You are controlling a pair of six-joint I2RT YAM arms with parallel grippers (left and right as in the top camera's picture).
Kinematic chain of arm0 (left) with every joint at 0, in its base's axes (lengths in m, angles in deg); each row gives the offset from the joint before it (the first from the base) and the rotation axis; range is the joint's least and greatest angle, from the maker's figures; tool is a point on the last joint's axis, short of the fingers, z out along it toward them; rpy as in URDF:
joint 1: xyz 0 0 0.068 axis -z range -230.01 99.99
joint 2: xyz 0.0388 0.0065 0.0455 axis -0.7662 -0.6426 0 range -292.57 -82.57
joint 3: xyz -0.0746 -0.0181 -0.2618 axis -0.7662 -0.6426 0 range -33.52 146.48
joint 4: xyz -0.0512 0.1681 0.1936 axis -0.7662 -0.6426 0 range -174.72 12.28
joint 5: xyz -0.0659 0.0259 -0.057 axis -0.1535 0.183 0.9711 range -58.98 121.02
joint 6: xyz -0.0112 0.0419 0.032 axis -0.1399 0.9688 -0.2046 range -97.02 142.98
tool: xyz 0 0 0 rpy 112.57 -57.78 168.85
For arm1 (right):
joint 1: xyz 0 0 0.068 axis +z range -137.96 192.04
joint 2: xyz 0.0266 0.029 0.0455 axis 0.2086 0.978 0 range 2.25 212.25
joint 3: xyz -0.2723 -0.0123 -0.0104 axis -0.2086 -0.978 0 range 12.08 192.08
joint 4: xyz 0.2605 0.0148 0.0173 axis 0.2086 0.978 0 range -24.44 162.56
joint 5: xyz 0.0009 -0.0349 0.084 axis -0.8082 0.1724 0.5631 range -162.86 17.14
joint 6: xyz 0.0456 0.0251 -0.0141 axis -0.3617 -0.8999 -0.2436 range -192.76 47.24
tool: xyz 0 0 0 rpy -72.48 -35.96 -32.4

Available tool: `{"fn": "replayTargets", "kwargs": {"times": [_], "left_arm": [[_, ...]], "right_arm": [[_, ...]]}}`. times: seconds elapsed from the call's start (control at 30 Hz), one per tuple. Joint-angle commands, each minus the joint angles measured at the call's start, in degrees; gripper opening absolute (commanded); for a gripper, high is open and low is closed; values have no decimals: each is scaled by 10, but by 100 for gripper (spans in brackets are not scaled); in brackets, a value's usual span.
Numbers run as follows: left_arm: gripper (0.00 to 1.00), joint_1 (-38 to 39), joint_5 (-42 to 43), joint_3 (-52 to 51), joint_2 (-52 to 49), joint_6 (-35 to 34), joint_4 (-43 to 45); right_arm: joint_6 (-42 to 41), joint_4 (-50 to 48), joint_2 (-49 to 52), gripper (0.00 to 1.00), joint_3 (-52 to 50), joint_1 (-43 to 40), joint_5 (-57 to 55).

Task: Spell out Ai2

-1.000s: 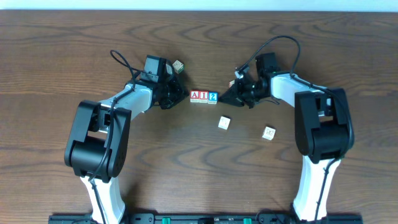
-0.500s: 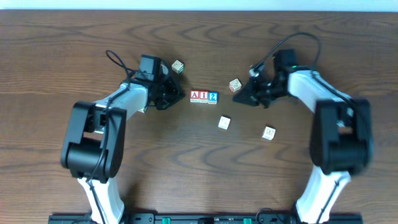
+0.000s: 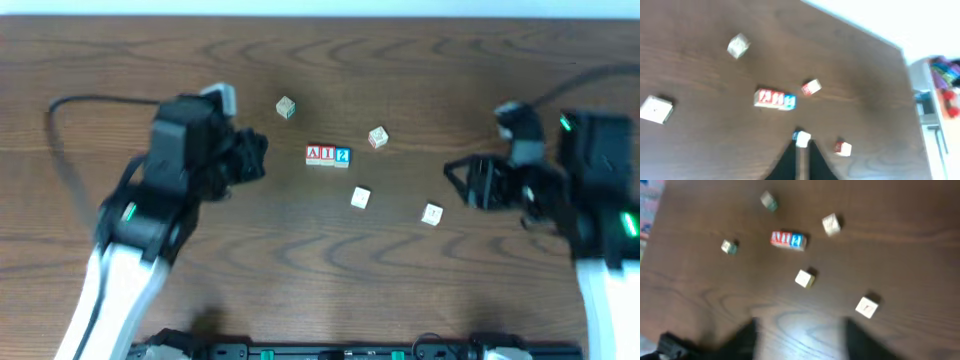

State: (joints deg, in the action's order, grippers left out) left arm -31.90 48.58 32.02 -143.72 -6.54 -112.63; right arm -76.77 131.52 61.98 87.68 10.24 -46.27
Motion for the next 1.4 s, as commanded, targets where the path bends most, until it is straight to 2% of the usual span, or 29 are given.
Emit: {"fn": "replayTargets", "kwargs": {"times": [0.0, 0.03, 0.07, 0.27, 0.5, 0.73, 0.83, 0.97, 1.03, 1.07, 1.2, 1.37], "left_arm": [[60, 14, -42, 3, 78, 13, -19], [90, 14, -45, 3, 100, 12, -28], [95, 14, -45, 3, 127, 13, -44], [95, 14, -43, 3, 179, 12, -139], [96, 14, -43, 3, 178, 12, -252], [95, 14, -45, 3, 178, 12, -301], [95, 13, -85, 3, 185, 26, -323], [95, -69, -152, -2, 240, 26, -309], [96, -110, -165, -20, 275, 64, -273], [95, -127, -165, -36, 296, 104, -247], [95, -183, -170, -145, 395, 209, -170], [95, -216, -174, -295, 494, 214, -138]], "right_arm": [[17, 7, -80, 99, 2, 0, -32], [17, 11, -101, 99, 2, 0, -39], [17, 14, -129, 99, 2, 0, -48], [17, 35, -204, 99, 2, 0, -55], [17, 62, -219, 99, 1, 0, -55], [17, 73, -219, 99, 1, 0, -55], [17, 73, -219, 99, 1, 0, -55], [17, 73, -219, 99, 1, 0, -55], [17, 73, -219, 99, 1, 0, -55], [17, 73, -219, 99, 1, 0, -55], [17, 73, -219, 99, 1, 0, -55], [17, 73, -219, 99, 1, 0, -55]]}}
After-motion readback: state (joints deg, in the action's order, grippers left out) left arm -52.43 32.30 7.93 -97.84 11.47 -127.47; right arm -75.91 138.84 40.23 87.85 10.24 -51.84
